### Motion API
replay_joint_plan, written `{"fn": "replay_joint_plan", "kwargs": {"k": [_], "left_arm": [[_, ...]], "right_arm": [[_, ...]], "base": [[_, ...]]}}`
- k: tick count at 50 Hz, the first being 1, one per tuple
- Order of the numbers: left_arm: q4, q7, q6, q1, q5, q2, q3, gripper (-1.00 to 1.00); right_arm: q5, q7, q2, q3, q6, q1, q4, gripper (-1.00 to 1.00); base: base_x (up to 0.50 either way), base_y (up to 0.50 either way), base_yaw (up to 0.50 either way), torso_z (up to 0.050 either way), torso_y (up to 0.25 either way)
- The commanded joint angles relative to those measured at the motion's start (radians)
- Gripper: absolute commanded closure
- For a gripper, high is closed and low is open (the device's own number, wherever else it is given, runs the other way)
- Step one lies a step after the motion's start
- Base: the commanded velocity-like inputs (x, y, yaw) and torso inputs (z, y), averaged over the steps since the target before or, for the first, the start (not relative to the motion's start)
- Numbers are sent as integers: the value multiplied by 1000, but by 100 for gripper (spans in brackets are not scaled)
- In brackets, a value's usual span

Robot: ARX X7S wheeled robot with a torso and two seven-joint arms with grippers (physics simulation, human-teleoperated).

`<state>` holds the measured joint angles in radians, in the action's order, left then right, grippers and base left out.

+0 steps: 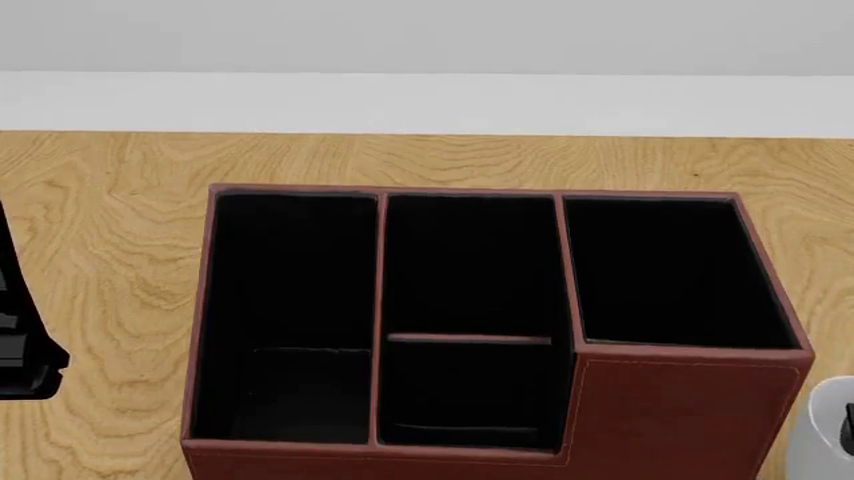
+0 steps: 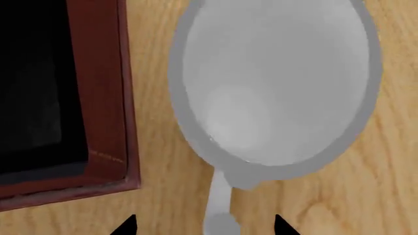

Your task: Pick up the white mug and place it to the right of the caddy.

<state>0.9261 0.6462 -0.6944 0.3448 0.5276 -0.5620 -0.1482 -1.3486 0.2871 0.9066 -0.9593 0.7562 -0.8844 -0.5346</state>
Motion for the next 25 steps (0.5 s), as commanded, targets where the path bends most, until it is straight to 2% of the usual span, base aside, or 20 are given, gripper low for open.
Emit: {"fn": "replay_joint_plan", "kwargs": {"k": [1,9,25], "left_arm": [[-2,4,2,4,5,-2,-4,-100],[0,9,0,12,10,-4,-8,-100],[18,18,6,8,28,-14,3,-100]], "right_arm": [[14,8,6,18,2,4,21,-100],[-13,43,42,36,8,10,92,-100],[-114,161,180,99,7,47,346,-100]], "base": [[0,0,0,0,0],[0,0,0,0,0],[0,0,0,0,0]]}}
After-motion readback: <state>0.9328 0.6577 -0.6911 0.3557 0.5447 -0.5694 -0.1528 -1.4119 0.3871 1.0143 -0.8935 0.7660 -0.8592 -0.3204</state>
